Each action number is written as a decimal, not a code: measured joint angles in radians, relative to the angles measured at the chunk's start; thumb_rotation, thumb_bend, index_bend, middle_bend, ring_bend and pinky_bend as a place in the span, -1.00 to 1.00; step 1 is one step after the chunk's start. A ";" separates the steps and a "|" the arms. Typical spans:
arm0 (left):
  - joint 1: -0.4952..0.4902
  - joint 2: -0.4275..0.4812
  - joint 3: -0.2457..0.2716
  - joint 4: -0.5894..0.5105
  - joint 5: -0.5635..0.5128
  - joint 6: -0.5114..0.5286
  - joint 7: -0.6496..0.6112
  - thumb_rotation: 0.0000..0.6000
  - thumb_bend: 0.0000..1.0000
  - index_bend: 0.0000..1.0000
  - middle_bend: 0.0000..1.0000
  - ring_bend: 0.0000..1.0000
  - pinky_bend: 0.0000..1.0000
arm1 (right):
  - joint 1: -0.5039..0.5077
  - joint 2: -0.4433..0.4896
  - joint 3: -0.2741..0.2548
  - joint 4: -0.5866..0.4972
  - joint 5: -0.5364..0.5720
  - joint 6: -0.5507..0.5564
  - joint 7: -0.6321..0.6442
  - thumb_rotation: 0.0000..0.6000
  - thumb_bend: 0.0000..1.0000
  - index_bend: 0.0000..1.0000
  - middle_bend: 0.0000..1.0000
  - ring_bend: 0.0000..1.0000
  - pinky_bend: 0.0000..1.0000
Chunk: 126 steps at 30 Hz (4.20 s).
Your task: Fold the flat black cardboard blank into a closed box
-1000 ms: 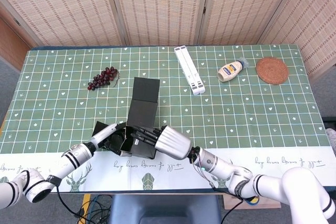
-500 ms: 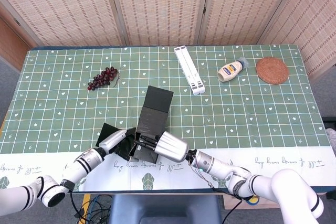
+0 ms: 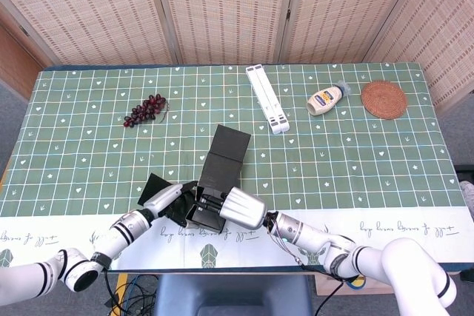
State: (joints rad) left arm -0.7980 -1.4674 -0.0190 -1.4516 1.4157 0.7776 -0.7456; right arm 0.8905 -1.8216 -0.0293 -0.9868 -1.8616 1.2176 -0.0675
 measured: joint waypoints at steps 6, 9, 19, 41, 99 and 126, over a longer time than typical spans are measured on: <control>0.003 -0.002 -0.007 -0.001 0.001 -0.009 0.005 1.00 -0.80 -0.64 -0.62 -0.18 0.11 | 0.009 0.015 -0.005 -0.021 0.002 -0.022 -0.014 1.00 -0.42 -0.76 -0.52 0.37 0.78; 0.004 -0.002 -0.010 -0.002 0.003 -0.014 0.003 1.00 -0.80 -0.64 -0.62 -0.18 0.11 | 0.011 0.026 -0.008 -0.036 0.003 -0.031 -0.021 1.00 -0.39 -0.74 -0.51 0.38 0.78; 0.007 -0.007 -0.018 -0.001 0.009 -0.022 -0.002 1.00 -0.80 -0.66 -0.64 -0.18 0.11 | 0.019 0.062 -0.019 -0.092 0.003 -0.057 -0.043 1.00 -0.37 -0.69 -0.47 0.38 0.79; 0.013 -0.001 -0.025 -0.010 0.025 -0.030 -0.027 1.00 -0.80 -0.68 -0.65 -0.19 0.11 | 0.060 0.156 -0.038 -0.201 -0.010 -0.156 -0.106 1.00 -0.14 -0.43 -0.32 0.42 0.78; 0.016 0.020 -0.013 -0.041 0.052 -0.031 -0.076 1.00 -0.80 -0.68 -0.65 -0.19 0.11 | 0.185 0.265 -0.051 -0.336 -0.009 -0.342 -0.154 1.00 0.33 0.43 0.34 0.49 0.79; 0.020 0.014 -0.026 -0.055 0.024 -0.033 -0.047 1.00 -0.80 -0.68 -0.65 -0.18 0.11 | 0.171 0.283 -0.068 -0.319 -0.024 -0.302 -0.135 1.00 0.26 0.14 0.05 0.49 0.79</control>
State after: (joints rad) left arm -0.7779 -1.4532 -0.0448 -1.5066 1.4397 0.7449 -0.7923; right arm 1.0612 -1.5391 -0.0969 -1.3054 -1.8860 0.9152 -0.2021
